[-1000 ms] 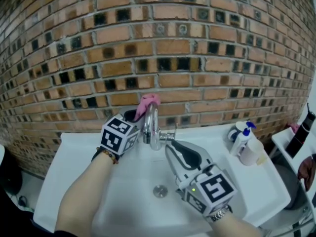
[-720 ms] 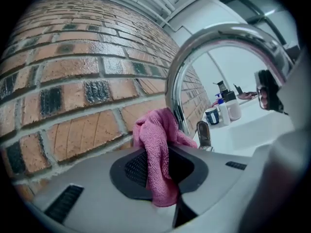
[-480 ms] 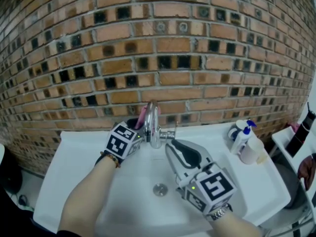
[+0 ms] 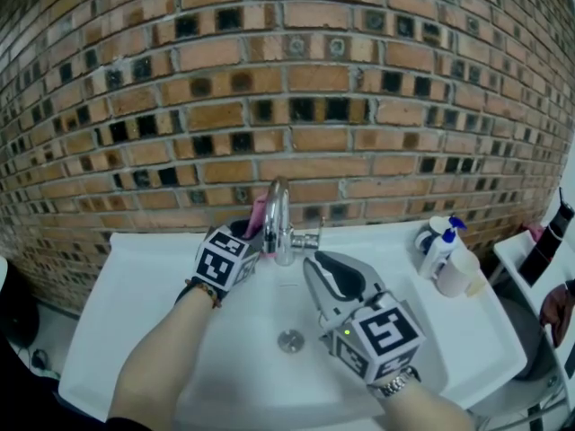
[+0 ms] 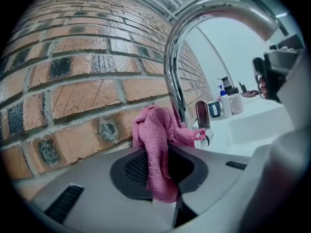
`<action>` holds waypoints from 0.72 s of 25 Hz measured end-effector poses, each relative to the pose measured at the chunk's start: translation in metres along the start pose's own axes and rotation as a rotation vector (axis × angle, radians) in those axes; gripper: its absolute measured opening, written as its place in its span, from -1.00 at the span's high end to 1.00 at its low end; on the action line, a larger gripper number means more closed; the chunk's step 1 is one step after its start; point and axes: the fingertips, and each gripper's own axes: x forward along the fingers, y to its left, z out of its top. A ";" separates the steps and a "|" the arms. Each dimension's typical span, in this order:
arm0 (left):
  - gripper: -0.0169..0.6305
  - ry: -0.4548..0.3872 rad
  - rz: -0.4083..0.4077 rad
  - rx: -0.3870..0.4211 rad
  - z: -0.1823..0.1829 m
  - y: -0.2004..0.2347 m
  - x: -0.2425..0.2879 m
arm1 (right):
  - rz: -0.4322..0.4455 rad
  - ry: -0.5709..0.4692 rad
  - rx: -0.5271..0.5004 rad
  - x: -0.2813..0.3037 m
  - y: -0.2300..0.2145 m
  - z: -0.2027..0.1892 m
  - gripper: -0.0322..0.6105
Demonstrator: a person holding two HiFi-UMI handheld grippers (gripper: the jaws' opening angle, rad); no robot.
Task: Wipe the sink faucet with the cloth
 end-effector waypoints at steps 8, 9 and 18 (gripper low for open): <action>0.73 0.098 0.006 0.019 -0.036 -0.009 0.007 | -0.006 0.023 0.003 0.003 -0.002 -0.007 0.66; 0.73 0.110 0.004 0.019 -0.042 -0.011 0.007 | -0.004 0.023 0.004 0.003 -0.002 -0.008 0.66; 0.73 0.123 0.015 0.011 -0.051 -0.016 0.009 | -0.002 0.028 0.007 0.004 -0.003 -0.010 0.66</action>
